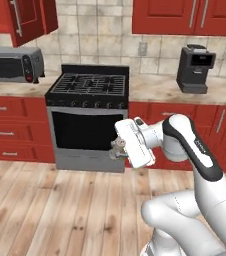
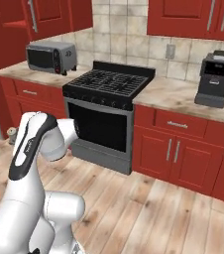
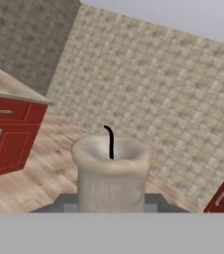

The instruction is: Pick the candle and candle from the dining table and place them in the open cabinet. Close the cabinet after placing the objects.

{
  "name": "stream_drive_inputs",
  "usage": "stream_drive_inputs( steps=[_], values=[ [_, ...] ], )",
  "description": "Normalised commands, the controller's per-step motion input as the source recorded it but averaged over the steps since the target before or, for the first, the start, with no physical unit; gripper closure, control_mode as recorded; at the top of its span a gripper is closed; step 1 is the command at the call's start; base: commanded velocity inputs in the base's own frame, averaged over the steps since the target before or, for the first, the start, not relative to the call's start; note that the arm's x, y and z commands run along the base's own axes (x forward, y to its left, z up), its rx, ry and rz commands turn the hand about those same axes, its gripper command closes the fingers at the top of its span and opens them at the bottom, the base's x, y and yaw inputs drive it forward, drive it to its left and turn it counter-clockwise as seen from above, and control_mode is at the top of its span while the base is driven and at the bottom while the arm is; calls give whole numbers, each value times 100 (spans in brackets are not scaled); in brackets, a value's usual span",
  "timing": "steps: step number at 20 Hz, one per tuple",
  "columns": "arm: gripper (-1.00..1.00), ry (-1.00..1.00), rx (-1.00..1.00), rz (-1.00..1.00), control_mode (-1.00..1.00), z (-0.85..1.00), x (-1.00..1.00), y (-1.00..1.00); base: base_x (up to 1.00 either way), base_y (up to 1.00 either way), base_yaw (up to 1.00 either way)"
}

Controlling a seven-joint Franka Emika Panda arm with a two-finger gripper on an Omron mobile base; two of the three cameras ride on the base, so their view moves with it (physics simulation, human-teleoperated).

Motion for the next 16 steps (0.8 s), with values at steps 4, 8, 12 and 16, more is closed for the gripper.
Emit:
stream_drive_inputs(
  steps=[4,8,12,16],
  values=[
    [100,0,0,0,100,0,0,0,70,80,15],
    [100,0,0,0,100,0,0,0,68,85,13],
    [100,0,0,0,100,0,0,0,68,88,11],
    [100,0,0,0,100,0,0,0,73,84,10]
  ],
)
